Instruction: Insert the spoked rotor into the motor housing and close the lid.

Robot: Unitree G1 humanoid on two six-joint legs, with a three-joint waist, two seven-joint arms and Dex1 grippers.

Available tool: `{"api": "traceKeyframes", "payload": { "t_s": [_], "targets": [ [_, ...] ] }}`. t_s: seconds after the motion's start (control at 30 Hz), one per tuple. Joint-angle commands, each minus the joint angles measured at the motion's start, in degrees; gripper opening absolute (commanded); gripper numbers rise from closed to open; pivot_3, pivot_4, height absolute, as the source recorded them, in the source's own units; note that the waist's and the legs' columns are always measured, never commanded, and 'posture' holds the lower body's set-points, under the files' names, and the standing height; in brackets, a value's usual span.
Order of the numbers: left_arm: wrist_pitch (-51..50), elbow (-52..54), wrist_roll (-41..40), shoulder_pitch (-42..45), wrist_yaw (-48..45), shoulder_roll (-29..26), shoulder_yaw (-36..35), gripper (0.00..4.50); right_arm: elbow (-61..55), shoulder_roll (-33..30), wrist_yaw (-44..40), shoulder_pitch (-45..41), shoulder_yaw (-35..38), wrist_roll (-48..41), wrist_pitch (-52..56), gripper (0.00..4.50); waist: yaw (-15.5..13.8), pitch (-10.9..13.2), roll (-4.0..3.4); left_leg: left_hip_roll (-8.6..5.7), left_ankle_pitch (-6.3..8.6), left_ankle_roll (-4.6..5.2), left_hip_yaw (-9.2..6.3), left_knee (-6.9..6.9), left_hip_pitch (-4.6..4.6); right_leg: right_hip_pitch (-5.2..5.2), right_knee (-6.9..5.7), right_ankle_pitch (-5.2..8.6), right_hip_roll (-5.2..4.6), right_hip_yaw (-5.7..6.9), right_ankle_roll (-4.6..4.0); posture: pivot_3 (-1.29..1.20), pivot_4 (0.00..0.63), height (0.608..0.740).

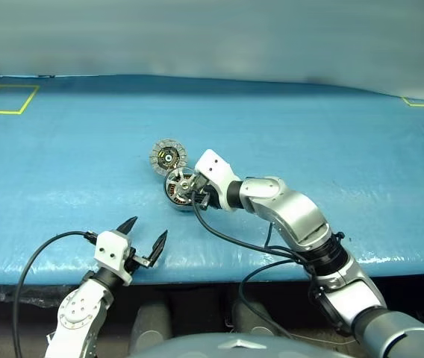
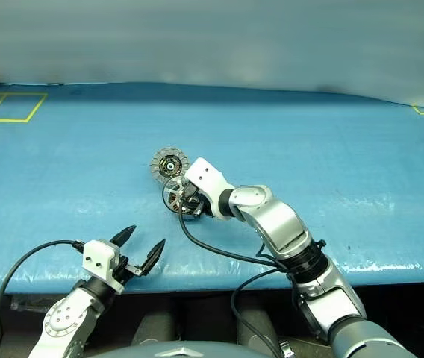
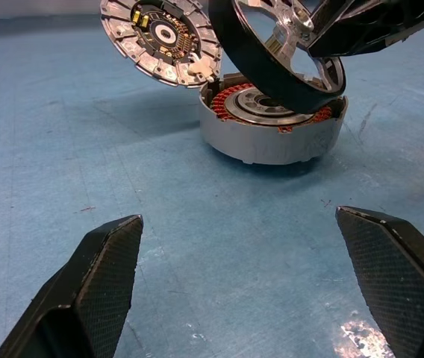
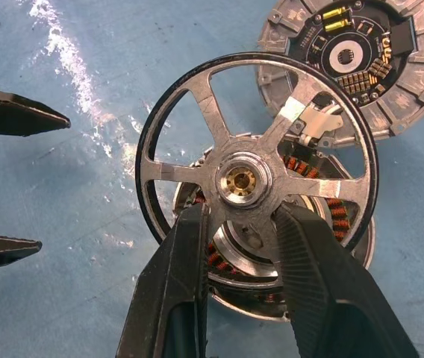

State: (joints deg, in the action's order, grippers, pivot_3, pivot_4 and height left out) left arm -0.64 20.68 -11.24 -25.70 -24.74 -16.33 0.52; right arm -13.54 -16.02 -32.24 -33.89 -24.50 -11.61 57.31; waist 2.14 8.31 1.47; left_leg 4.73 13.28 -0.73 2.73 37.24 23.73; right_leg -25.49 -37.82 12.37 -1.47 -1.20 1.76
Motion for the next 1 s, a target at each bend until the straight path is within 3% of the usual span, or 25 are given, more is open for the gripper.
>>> {"api": "traceKeyframes", "payload": {
  "t_s": [0.03,0.53,0.87,1.0],
  "targets": [
    [1.3,2.0,0.0,-0.2,0.2,0.0,-0.4,4.5,0.5,-0.4,-0.3,-1.3,0.1,0.8,-2.1,1.08,0.0,0.0,0.0,0.0,0.0,0.0,0.0,0.0,0.0,0.0,0.0,0.0,0.0,0.0,0.0,0.0,0.15,0.74],
    [1.1,1.8,0.0,0.2,0.0,-0.2,-0.4,4.5,1.0,-1.7,-3.7,-1.5,-1.6,0.6,-2.1,1.08,0.0,0.0,0.0,0.0,0.0,0.0,0.0,-0.01,-0.01,0.01,0.0,0.0,0.0,0.0,0.0,0.0,0.15,0.74],
    [1.0,1.7,0.0,0.0,0.3,0.2,-0.2,4.5,0.9,-1.9,-4.3,-2.4,-1.1,0.6,-1.9,4.29,0.0,0.0,0.0,0.0,0.0,0.0,0.0,0.0,0.0,0.0,0.0,0.0,0.0,0.0,0.0,0.0,0.15,0.74],
    [1.3,1.7,0.1,-0.2,0.4,0.3,-0.2,4.5,-0.8,-0.9,-4.0,-3.5,2.0,-1.3,-0.7,4.44,0.0,0.0,0.0,0.0,0.0,0.0,0.0,-0.01,0.0,-0.01,0.0,0.0,0.0,0.0,0.0,0.0,0.15,0.74]
  ]
}}
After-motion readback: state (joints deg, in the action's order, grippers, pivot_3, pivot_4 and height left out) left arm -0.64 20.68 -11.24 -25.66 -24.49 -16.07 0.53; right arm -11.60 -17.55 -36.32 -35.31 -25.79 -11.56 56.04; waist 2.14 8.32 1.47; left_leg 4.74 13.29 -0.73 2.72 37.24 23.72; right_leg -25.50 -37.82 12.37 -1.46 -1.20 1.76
